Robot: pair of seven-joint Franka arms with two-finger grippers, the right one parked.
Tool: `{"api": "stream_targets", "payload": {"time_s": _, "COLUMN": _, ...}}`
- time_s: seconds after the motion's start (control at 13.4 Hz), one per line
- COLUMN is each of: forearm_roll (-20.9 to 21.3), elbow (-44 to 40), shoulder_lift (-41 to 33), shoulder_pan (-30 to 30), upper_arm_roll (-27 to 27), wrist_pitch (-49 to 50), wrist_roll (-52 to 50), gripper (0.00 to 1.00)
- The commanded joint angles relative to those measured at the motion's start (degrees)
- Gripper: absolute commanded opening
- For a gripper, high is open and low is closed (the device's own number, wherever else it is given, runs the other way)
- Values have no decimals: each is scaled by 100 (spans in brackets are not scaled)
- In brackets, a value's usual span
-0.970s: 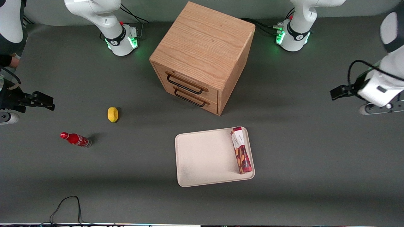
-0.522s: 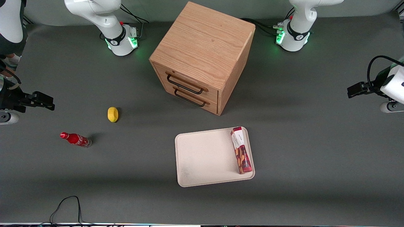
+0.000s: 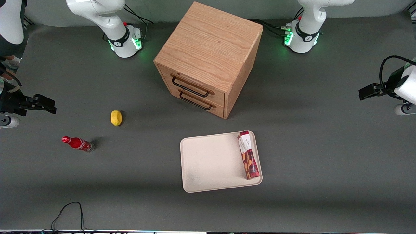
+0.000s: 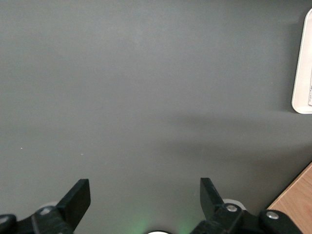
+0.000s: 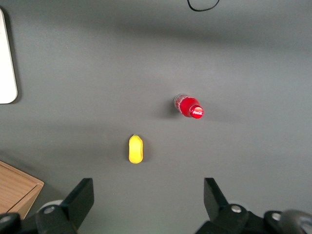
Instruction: Place red cookie box on tray
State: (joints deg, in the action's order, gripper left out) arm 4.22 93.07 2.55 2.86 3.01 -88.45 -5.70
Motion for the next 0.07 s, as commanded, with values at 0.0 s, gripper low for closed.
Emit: {"api": "stream_targets", "payload": {"time_s": 0.0, "forearm_roll": 35, "elbow": -193, "shoulder_lift": 88, "shoulder_pan": 127, "upper_arm_roll": 103, "wrist_pitch": 170, "wrist_roll": -45, "gripper": 100}}
